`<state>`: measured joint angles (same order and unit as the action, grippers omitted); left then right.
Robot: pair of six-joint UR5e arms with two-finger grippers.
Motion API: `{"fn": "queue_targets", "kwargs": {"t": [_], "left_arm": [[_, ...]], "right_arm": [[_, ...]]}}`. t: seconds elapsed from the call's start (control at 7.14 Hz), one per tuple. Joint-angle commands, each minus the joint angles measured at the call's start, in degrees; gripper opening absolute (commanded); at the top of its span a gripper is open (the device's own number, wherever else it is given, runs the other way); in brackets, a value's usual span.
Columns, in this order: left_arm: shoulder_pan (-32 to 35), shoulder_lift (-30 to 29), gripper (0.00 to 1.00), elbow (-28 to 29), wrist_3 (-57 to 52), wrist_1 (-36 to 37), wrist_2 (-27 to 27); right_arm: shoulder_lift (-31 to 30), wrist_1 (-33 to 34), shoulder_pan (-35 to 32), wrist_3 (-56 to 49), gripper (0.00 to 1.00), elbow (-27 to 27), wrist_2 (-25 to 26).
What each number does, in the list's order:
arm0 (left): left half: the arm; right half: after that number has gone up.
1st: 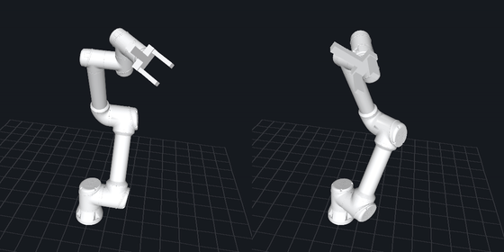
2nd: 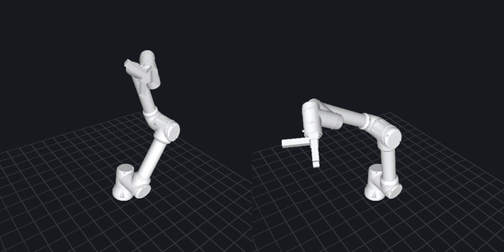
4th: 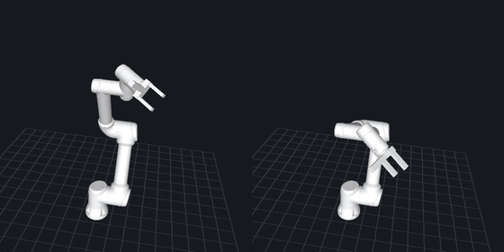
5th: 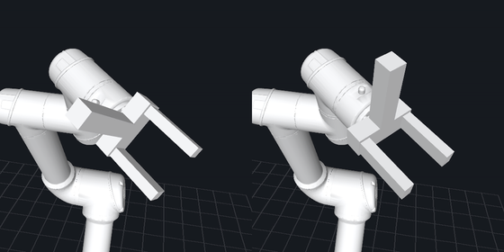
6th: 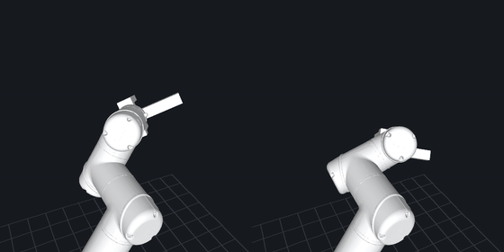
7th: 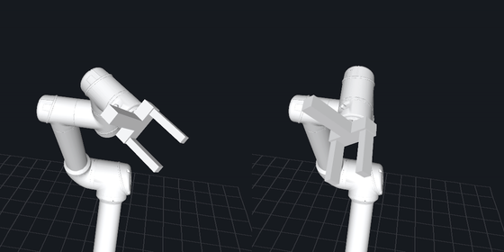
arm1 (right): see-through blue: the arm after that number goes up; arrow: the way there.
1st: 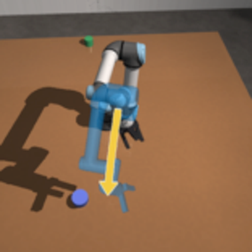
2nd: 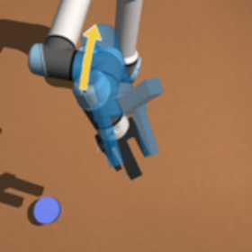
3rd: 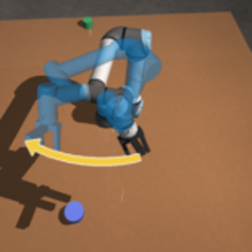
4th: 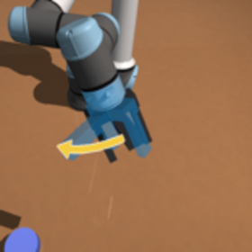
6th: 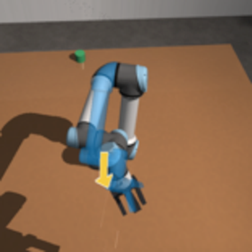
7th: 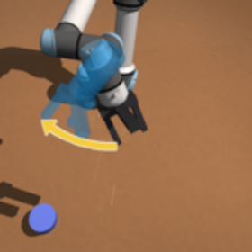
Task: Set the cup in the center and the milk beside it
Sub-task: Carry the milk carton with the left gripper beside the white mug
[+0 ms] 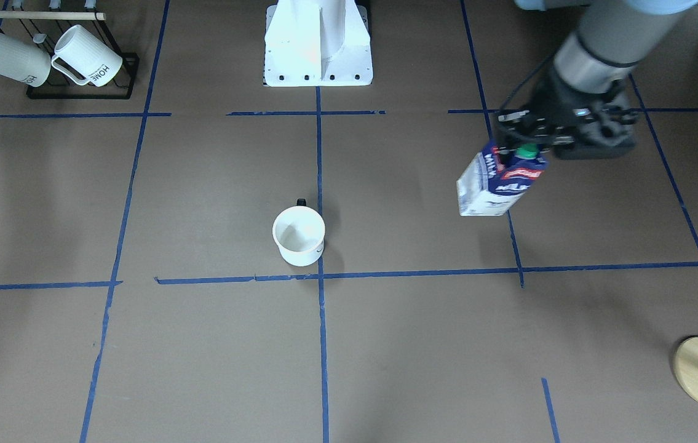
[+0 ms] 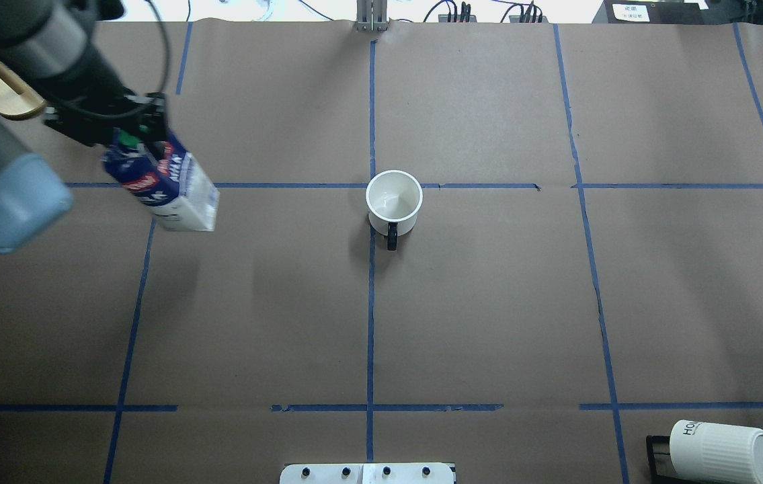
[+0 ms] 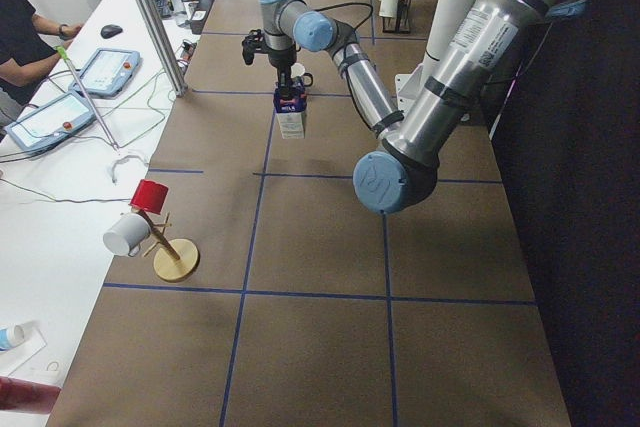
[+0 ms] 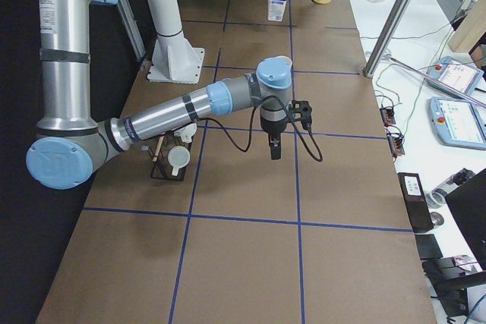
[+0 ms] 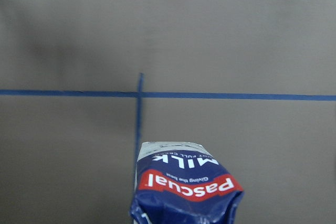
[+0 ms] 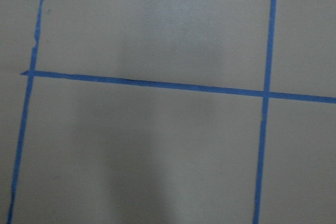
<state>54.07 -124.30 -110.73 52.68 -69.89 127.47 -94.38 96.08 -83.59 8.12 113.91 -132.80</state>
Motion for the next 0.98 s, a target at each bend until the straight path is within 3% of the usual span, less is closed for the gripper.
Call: {"fn": "queue_targets", "kwargs": {"t": [0.0, 0.28, 0.84], "left_arm": [[-3.27, -6.28, 0.06, 9.43, 8.11, -8.89, -1.43], [-7.73, -14.09, 0.06, 16.57, 12.33, -10.27, -5.62], [-11.45, -18.59, 0.06, 23.69, 15.43, -14.65, -8.9]], "right_arm": [[-1.6, -0.28, -3.6, -4.6, 1.0, -0.89, 0.16], [-1.42, -0.19, -3.51, -4.77, 1.0, -2.2, 0.08], [-1.6, -0.19, -3.51, -4.16, 1.0, -2.56, -0.18]]}}
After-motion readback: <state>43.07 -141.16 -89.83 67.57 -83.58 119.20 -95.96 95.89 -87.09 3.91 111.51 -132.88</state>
